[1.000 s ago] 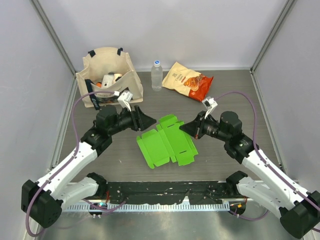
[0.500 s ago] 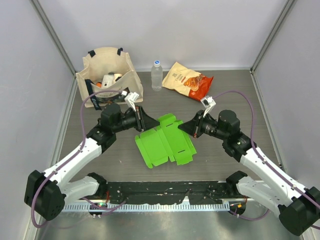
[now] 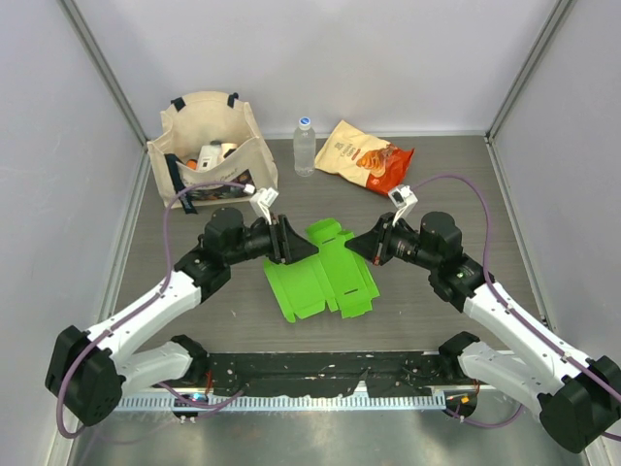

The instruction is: Fold the paper box

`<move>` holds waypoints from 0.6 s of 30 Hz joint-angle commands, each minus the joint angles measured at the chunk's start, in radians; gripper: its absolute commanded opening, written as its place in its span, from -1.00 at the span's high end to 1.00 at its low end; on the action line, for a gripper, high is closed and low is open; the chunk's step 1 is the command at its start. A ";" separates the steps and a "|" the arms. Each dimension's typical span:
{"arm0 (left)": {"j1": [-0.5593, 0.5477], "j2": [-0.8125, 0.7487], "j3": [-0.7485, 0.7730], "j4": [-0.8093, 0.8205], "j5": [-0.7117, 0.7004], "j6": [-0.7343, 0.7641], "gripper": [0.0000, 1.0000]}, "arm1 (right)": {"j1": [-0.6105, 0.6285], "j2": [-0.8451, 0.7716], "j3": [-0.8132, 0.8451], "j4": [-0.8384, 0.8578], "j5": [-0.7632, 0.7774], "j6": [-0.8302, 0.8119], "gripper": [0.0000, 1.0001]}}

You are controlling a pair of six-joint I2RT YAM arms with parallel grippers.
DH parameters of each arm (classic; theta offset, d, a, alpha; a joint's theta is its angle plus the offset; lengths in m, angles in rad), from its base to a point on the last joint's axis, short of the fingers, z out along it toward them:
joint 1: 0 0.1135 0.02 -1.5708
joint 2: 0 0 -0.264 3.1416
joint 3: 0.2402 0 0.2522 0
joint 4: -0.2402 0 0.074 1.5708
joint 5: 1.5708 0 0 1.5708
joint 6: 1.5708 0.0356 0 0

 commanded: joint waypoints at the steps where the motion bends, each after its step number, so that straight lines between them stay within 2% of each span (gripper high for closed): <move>1: 0.001 -0.089 0.066 -0.117 -0.127 0.106 -0.18 | 0.000 -0.005 0.044 0.033 0.016 -0.009 0.98; 4: 0.010 -0.135 0.060 -0.151 -0.207 0.149 -0.37 | 0.000 -0.014 0.034 0.030 0.016 -0.010 0.98; 7: 0.028 -0.127 0.066 -0.151 -0.205 0.158 -0.41 | 0.000 -0.018 0.031 0.034 0.006 -0.004 0.98; 13: 0.033 -0.061 0.089 -0.130 -0.137 0.141 -0.25 | -0.002 -0.020 0.028 0.038 0.006 -0.009 0.98; 18: 0.033 -0.009 0.098 -0.099 -0.082 0.132 -0.20 | 0.000 -0.015 0.033 0.041 -0.001 -0.009 0.98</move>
